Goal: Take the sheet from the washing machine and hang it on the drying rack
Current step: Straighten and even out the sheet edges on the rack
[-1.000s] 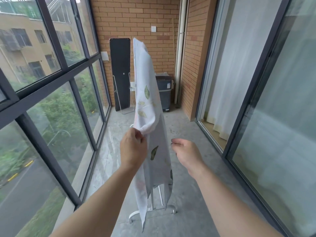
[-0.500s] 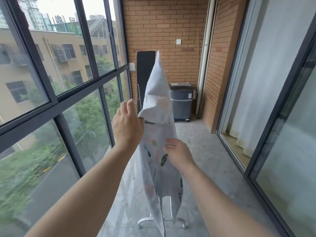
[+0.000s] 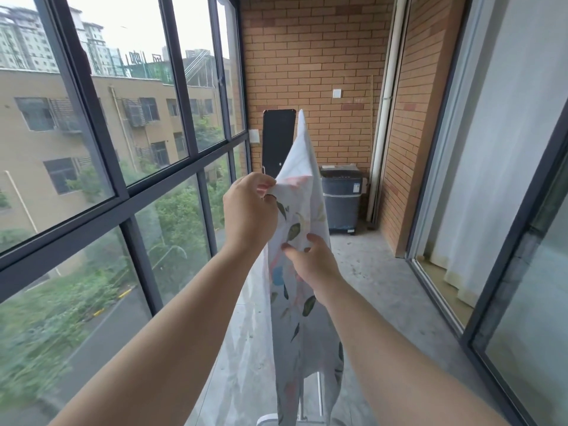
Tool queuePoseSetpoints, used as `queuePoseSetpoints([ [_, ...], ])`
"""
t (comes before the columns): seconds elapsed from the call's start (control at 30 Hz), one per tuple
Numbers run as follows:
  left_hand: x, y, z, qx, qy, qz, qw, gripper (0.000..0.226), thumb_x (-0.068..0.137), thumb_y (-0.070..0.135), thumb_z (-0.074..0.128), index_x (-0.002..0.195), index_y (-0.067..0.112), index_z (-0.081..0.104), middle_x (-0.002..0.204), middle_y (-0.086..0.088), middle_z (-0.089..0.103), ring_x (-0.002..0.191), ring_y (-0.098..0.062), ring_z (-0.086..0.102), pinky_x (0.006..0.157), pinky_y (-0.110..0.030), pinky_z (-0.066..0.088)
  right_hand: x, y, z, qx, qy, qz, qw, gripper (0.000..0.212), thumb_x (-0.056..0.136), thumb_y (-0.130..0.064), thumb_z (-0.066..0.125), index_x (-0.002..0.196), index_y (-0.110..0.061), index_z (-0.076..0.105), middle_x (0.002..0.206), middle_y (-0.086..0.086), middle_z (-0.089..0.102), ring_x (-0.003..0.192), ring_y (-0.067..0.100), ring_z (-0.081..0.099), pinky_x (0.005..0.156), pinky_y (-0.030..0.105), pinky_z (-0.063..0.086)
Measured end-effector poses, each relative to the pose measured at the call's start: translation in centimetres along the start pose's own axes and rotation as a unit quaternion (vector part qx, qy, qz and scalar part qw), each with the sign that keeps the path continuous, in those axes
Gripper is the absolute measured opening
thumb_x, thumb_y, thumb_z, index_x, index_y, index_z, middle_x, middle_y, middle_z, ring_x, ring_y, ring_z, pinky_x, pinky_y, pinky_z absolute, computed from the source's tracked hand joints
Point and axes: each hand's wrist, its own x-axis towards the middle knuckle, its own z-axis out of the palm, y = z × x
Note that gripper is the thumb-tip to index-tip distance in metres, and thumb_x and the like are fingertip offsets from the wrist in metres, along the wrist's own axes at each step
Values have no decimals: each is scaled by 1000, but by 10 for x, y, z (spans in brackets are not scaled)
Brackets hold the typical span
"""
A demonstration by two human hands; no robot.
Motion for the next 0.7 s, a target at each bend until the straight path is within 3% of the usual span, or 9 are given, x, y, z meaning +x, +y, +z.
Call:
queuePoseSetpoints([
  [0.1, 8, -1, -2, -31, -52, -52, 997, 39, 91, -7, 42, 105, 17, 70, 113, 5, 64, 60, -12, 71, 43, -19, 49, 3, -17, -4, 90, -2, 51, 995, 40, 101, -43, 53, 138, -31, 48, 126, -8, 57, 92, 15, 58, 78, 39, 63],
  [0.17, 12, -4, -2, -52, -65, -75, 994, 41, 93, -10, 39, 108, 15, 68, 115, 4, 60, 57, -6, 68, 46, -24, 56, 8, -22, -10, 214, 15, 70, 974, 28, 105, -27, 45, 130, -27, 58, 119, -2, 60, 100, 25, 60, 70, 48, 64],
  [0.27, 19, -11, 3, -64, -57, -80, 993, 44, 88, -7, 35, 109, 18, 65, 101, 6, 62, 78, -11, 65, 65, -43, 63, 13, -27, -22, 326, 118, 31, 937, 20, 103, -19, 49, 117, -20, 64, 113, 4, 64, 100, 32, 63, 64, 50, 64],
  [0.33, 21, -12, 9, -68, -67, -85, 992, 38, 91, 1, 33, 111, 23, 58, 97, 5, 61, 86, -21, 64, 69, -46, 60, 16, -39, -35, 289, 198, -26, 936, 14, 104, -22, 49, 110, -21, 61, 105, 2, 65, 92, 26, 66, 67, 45, 63],
  [0.4, 24, -13, 15, -35, -88, -63, 994, 26, 98, 8, 33, 110, 23, 51, 95, -1, 62, 76, -17, 59, 56, -37, 48, 20, -52, -52, 201, 263, -86, 940, 14, 105, -26, 47, 109, -20, 58, 102, 2, 67, 87, 23, 65, 63, 34, 53],
  [0.47, 29, -17, 20, 2, -103, -20, 994, 15, 102, 14, 39, 112, 20, 50, 94, -5, 63, 69, -12, 55, 49, -31, 35, 28, -59, -68, 127, 288, -130, 940, 18, 106, -25, 44, 113, -15, 57, 99, 3, 65, 83, 23, 61, 64, 30, 43],
  [0.53, 36, -20, 22, 22, -121, 8, 992, 21, 99, 29, 58, 117, 21, 51, 98, -3, 64, 70, -12, 58, 50, -29, 39, 36, -59, -84, 60, 282, -143, 947, 19, 105, -26, 43, 110, -14, 57, 94, 1, 63, 78, 23, 59, 66, 33, 45],
  [0.6, 46, -26, 22, 47, -140, 34, 989, 48, 82, 44, 78, 120, 26, 54, 104, 3, 62, 84, -16, 60, 64, -32, 51, 39, -59, -96, -5, 253, -150, 956, 19, 103, -32, 47, 103, -17, 57, 87, -3, 63, 72, 18, 57, 60, 31, 42],
  [0.7, 58, -31, 26, 114, -157, 95, 976, 57, 76, 29, 84, 127, 29, 59, 107, 3, 65, 100, -20, 56, 83, -37, 52, 43, -57, -105, -54, 193, -186, 962, 15, 91, -38, 60, 94, -25, 67, 86, -10, 66, 79, 10, 60, 63, 27, 44],
])
